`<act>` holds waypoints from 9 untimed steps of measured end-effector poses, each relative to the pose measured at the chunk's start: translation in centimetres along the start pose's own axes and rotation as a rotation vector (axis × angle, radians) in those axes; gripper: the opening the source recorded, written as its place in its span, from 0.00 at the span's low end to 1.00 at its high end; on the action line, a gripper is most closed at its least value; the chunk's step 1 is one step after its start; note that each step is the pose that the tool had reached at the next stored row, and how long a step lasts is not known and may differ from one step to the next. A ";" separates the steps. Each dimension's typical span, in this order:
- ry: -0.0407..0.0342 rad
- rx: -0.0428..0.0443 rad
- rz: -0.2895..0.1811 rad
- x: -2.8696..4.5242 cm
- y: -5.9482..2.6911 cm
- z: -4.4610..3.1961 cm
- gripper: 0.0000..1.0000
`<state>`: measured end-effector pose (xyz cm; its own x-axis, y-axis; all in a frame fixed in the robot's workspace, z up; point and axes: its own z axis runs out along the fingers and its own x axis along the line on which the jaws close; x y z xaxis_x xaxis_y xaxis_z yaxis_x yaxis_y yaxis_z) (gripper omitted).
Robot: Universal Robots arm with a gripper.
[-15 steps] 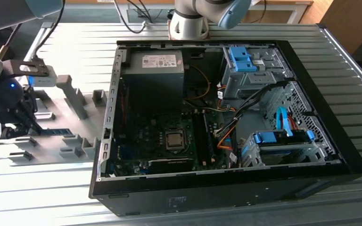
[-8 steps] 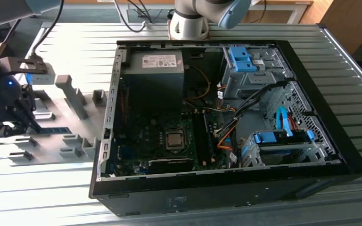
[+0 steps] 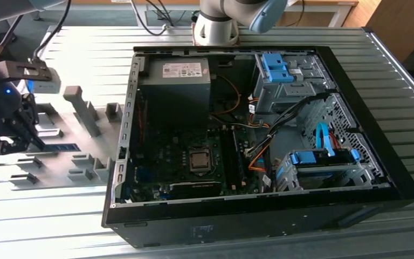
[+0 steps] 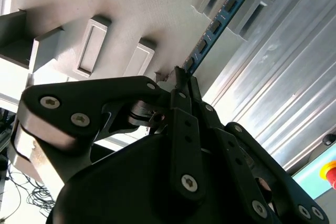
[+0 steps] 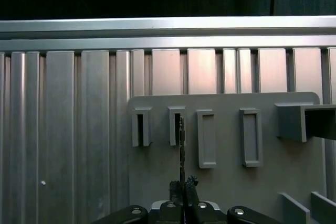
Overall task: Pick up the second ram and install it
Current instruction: 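Pick up the second ram and move it above second insertion slot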
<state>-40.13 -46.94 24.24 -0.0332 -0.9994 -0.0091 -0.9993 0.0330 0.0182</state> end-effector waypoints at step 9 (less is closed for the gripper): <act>-0.0001 0.0001 0.000 -0.01 0.01 -0.81 0.14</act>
<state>-40.13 -46.94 25.05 -0.0332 -0.9994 -0.0092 -0.9993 0.0330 0.0181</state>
